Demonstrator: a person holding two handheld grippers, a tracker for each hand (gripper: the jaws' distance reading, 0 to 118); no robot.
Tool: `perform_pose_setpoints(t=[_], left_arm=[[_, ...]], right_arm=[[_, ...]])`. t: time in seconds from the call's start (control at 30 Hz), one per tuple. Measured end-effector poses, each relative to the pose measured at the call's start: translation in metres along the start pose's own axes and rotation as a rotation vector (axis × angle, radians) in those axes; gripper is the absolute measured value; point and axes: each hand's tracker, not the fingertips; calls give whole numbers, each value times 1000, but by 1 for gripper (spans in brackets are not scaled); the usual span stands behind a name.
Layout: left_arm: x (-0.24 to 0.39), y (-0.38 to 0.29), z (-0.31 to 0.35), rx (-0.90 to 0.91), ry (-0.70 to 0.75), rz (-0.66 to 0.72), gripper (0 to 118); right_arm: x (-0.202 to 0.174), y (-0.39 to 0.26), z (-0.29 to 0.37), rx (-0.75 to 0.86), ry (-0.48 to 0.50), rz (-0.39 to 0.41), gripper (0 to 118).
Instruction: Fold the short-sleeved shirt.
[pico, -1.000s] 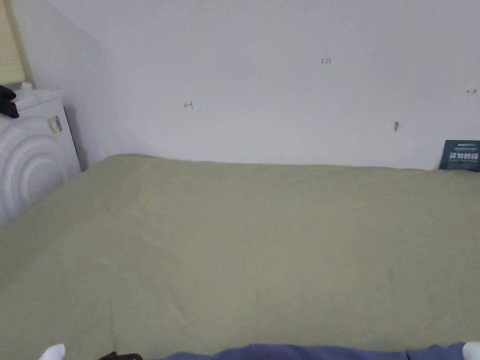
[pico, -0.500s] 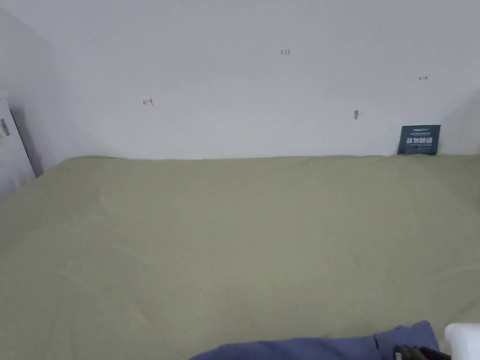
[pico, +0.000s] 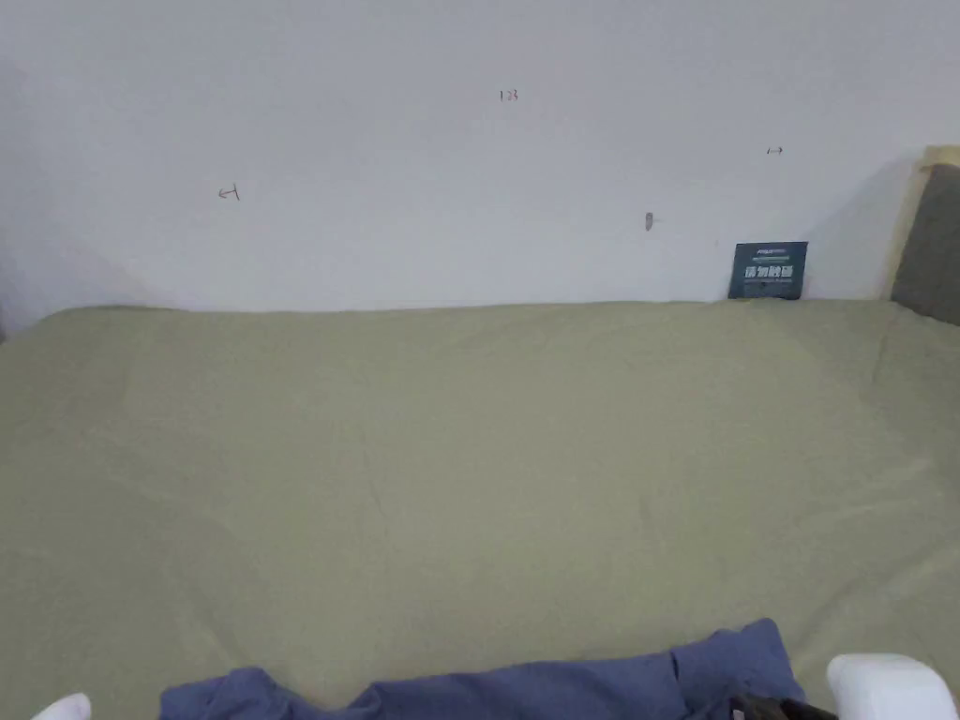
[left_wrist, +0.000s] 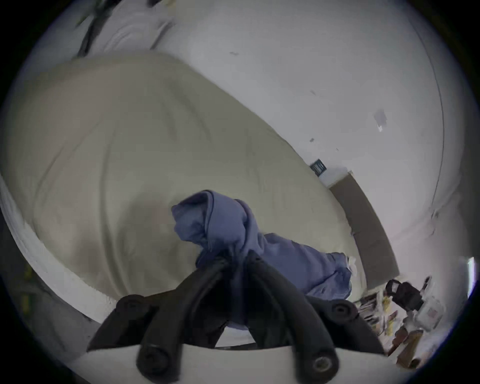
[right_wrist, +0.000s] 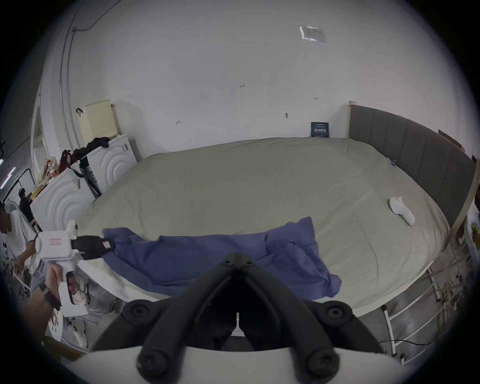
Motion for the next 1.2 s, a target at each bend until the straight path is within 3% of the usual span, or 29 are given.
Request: perform_pose_setpoints(t=[0.3,0.43,0.47,0.53,0.57,0.67,0.73,0.93,1.07,1.2], left_arm=[[154,-29,-72,-173,-66,-298,8],[193,-60,-114,-274,-110,-287,12],[199,-66,-124,-299,-135,-281,19],[202,-71,-139,-332,-174,-227,71],[202,-73,-141,-338,-217,-191,84],[192,-63,-124,-231,-275,-130,75],[181,-50,-111,-137,-286,-126,0],[149,-46,-98,-119,-139,-181,0],[156,-70,-115,-157,-173,-176,0],[182,-99,-143,-219,-129,-275,0]], right_arm=[[20,0,14,23,-32,-29,1],[29,-5,16,11,-52,-40,1],[31,-6,16,3,-55,-40,1],[33,-7,16,-11,-54,-38,1],[34,-8,16,-20,-48,-34,1],[35,-14,16,-23,-44,-28,1],[35,-15,14,-33,-38,-28,1],[24,-14,12,-31,-5,-24,1],[18,-9,21,3,25,-15,1],[21,-1,34,36,19,-4,1]])
